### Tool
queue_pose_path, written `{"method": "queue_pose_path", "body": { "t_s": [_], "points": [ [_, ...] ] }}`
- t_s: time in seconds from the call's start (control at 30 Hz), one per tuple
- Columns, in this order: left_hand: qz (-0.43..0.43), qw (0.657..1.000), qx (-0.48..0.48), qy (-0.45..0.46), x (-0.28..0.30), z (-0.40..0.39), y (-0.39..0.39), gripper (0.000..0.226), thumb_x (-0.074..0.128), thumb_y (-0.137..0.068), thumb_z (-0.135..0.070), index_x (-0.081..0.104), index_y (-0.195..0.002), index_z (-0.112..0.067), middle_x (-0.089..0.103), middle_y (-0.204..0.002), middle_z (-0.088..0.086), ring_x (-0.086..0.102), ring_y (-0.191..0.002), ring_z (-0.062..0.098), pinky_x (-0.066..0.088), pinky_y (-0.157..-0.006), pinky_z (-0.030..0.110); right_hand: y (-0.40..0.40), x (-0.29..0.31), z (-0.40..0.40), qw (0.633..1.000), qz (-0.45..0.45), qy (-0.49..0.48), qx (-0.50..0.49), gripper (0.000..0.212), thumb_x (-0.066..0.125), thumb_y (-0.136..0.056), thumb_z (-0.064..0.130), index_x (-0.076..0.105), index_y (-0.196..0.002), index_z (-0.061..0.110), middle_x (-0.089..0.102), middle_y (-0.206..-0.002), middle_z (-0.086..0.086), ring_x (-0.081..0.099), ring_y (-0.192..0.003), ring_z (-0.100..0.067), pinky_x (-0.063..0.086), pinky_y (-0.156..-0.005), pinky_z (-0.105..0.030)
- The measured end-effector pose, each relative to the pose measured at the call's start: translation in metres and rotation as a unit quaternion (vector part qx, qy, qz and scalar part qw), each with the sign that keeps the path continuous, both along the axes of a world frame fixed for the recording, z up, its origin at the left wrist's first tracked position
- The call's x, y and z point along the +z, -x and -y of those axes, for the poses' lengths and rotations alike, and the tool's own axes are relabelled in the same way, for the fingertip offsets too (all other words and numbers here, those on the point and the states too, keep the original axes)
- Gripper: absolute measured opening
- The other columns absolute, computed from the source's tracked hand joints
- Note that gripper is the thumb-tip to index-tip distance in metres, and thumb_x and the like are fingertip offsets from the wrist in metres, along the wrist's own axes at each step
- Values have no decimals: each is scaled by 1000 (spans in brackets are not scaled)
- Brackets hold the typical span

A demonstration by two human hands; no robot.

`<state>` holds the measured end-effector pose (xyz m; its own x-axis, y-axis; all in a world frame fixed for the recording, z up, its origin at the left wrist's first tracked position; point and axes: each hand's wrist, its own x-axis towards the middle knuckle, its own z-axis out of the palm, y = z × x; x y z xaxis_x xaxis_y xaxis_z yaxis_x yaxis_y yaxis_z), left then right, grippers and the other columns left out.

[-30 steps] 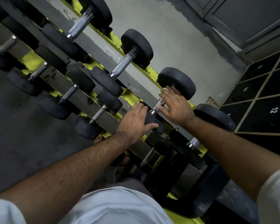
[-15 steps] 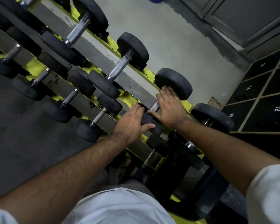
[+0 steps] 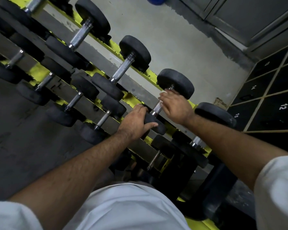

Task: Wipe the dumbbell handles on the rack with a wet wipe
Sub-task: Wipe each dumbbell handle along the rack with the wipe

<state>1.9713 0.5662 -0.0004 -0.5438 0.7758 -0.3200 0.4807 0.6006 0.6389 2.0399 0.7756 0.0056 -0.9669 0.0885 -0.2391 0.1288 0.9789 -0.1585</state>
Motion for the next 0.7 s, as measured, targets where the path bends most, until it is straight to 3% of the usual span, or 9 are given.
{"method": "queue_pose_path", "body": {
  "t_s": [0.07,0.13,0.3,0.47,0.6,0.7],
  "points": [
    [6,1000,7,-4,-1,1,0,74,56,-82,-70,48,-129,-13,46,-128,1,51,-114,18,50,-94,41,-6,-8,16,997,12,43,66,34,43,-100,27,65,-122,12,66,-124,-10,56,-124,-28,35,-116,-41],
    [12,1000,18,-11,-2,1,0,74,53,-79,-72,50,-126,-15,48,-124,1,53,-110,19,51,-91,43,-6,-9,16,989,29,56,131,35,47,-98,21,67,-124,9,67,-127,-10,58,-125,-27,26,-117,-36],
    [1,1000,15,-13,-4,2,-1,75,51,-80,-73,50,-126,-14,48,-123,1,52,-109,18,50,-90,41,-9,-13,1,995,-17,54,81,35,53,-99,16,64,-131,11,62,-137,-11,49,-137,-26,30,-119,-42],
    [-2,999,39,-2,6,-6,-4,59,67,-83,-58,52,-124,-18,50,-124,0,53,-108,17,50,-87,36,-19,-18,5,983,21,41,177,47,49,-98,14,52,-145,14,51,-150,-8,39,-145,-26,23,-123,-43],
    [-40,997,62,-22,14,-15,-26,63,72,-84,-47,50,-133,-14,47,-137,3,44,-129,20,42,-107,37,-26,-19,-15,997,-57,-32,37,59,50,-94,5,41,-152,13,41,-158,-8,28,-150,-29,23,-123,-47],
    [-57,996,67,-9,11,-17,-41,71,73,-82,-47,49,-137,-10,42,-148,10,25,-146,26,25,-121,41,-37,-32,-3,996,-48,-20,76,61,39,-95,16,34,-155,9,33,-161,-9,21,-152,-30,21,-123,-49]
  ]
}}
